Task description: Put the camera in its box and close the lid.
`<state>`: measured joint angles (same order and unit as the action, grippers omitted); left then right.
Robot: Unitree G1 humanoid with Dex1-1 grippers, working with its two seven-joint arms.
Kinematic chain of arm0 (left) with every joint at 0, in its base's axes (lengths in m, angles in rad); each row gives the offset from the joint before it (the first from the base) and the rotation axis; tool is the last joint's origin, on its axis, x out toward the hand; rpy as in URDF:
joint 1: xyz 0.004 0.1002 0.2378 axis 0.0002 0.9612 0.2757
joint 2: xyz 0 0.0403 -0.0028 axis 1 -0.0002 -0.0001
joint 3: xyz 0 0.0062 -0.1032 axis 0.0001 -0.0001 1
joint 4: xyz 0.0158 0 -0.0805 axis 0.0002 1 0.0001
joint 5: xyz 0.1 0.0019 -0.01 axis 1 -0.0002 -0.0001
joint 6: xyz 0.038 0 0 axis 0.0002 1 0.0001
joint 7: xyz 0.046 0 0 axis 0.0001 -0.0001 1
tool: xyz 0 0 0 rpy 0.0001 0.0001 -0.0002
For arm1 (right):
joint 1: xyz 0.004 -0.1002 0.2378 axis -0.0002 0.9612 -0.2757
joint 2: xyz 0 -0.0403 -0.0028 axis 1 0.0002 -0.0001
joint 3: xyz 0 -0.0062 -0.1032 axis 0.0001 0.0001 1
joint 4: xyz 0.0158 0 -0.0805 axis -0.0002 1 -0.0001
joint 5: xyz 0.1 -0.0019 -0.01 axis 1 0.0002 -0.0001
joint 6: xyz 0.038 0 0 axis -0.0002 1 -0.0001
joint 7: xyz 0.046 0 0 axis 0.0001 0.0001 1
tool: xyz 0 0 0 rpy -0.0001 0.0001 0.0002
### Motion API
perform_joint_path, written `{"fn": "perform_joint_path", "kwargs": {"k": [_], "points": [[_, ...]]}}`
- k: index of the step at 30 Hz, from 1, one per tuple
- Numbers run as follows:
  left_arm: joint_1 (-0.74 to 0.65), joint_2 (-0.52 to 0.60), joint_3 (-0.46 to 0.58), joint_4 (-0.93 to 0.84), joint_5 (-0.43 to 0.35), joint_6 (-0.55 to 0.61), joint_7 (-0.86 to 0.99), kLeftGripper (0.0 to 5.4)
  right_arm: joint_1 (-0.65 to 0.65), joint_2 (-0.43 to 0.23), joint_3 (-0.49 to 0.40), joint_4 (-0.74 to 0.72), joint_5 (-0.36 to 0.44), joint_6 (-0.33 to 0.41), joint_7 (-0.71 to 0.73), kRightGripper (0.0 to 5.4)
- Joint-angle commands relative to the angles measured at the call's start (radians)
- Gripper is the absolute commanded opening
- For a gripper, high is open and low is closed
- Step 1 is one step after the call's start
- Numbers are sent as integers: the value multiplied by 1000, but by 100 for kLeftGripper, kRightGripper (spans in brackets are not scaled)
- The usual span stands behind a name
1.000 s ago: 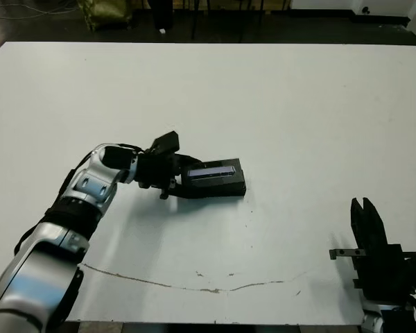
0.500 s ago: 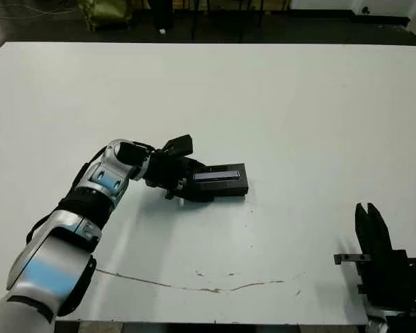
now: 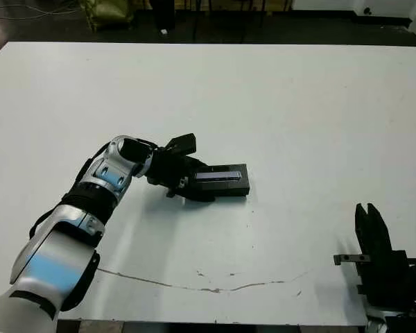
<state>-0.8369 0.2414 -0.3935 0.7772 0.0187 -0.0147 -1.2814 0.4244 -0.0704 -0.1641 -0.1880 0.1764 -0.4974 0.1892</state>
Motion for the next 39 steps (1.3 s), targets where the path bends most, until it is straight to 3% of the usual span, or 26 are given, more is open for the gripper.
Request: {"fn": "perform_joint_path", "kwargs": {"k": [1, 3, 14, 27, 33, 39], "points": [[14, -17, -28, -9, 35, 19, 1, 255, 17, 2, 0, 0, -4, 8, -5, 0], [11, -16, -34, -8, 41, 2, -13, 294, 24, 2, 4, -17, -9, 30, -11, 0], [25, 8, -50, -44, 75, -73, 13, 539, 13, 2, 3, 1, -9, 6, -3, 0], [48, 27, -42, -39, 68, -131, 26, 539, 14, 4, 11, -9, 6, 28, -3, 0], [69, 37, 0, -72, 24, -87, 22, 539, 7, -3, 11, 6, -1, 9, 4, 0], [111, 36, 75, -131, -54, -75, 28, 539, 20, 0, 20, -27, -13, 39, -6, 0]]}}
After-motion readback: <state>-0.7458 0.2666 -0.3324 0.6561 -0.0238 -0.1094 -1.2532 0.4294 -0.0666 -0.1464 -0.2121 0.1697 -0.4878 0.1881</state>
